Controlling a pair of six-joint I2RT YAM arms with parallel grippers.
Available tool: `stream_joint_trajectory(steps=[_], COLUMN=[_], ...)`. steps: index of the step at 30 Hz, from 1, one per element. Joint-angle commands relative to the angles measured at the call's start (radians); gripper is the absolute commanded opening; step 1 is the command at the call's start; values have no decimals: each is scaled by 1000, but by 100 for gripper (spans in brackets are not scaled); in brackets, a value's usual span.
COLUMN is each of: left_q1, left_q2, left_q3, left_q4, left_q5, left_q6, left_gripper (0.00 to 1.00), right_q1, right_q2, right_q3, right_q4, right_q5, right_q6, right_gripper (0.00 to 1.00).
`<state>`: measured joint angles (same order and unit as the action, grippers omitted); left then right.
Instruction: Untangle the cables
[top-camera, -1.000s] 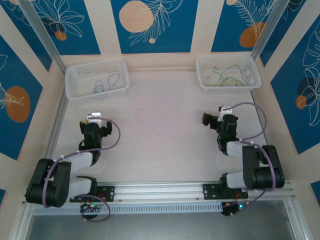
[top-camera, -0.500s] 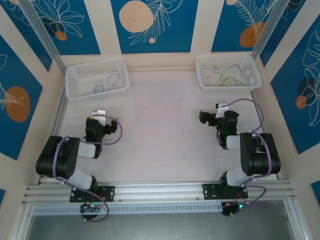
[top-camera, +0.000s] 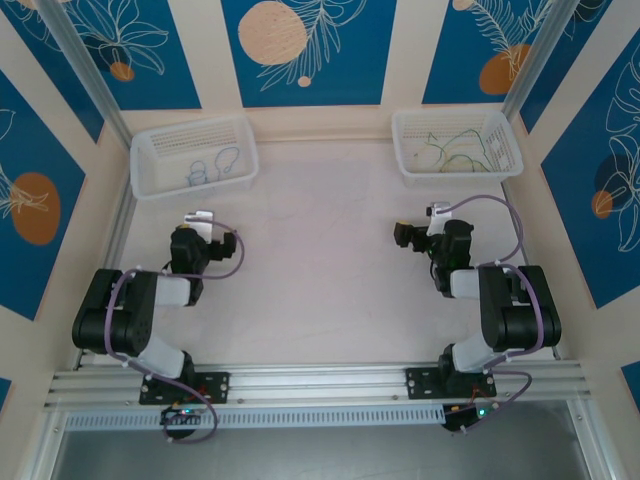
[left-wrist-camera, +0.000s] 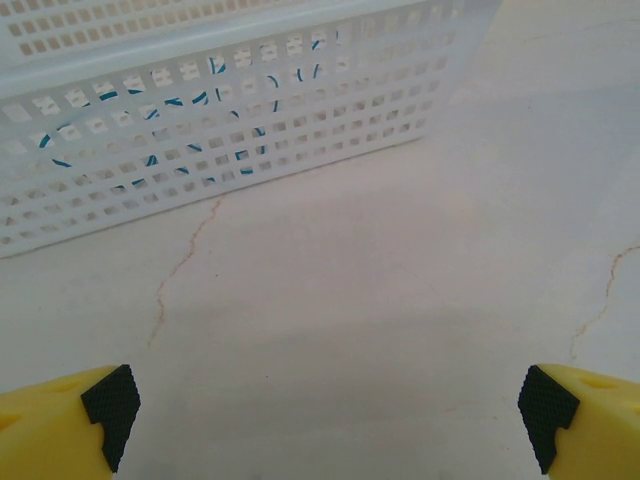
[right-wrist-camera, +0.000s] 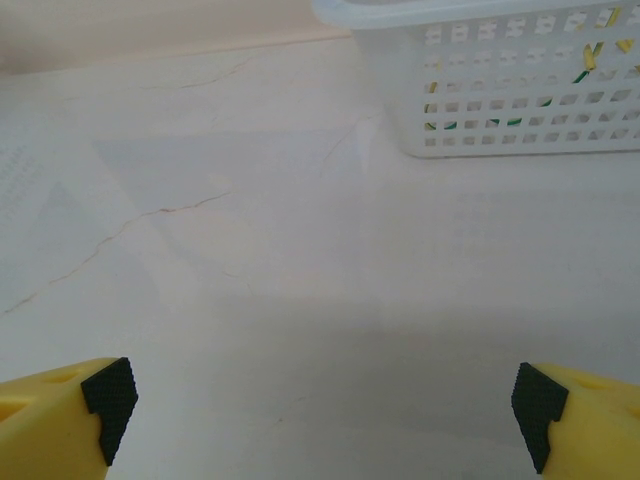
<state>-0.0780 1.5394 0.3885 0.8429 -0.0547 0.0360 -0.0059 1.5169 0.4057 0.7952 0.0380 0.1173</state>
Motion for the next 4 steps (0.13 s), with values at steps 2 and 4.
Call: stream_joint_trajectory(steps=[2,4], left_q1=[13,13], left_q2=[-2,-3], left_q3=[15,13], left_q4=[-13,-11], left_q5=[25,26], left_q6=[12,12], left_gripper=[100,100], right_q1=[0,0], right_q2=[8,6], right_q3=[15,13], right_q4=[6,7], right_q5=[7,8], right_q6=[-24,-24], right_gripper=[99,99])
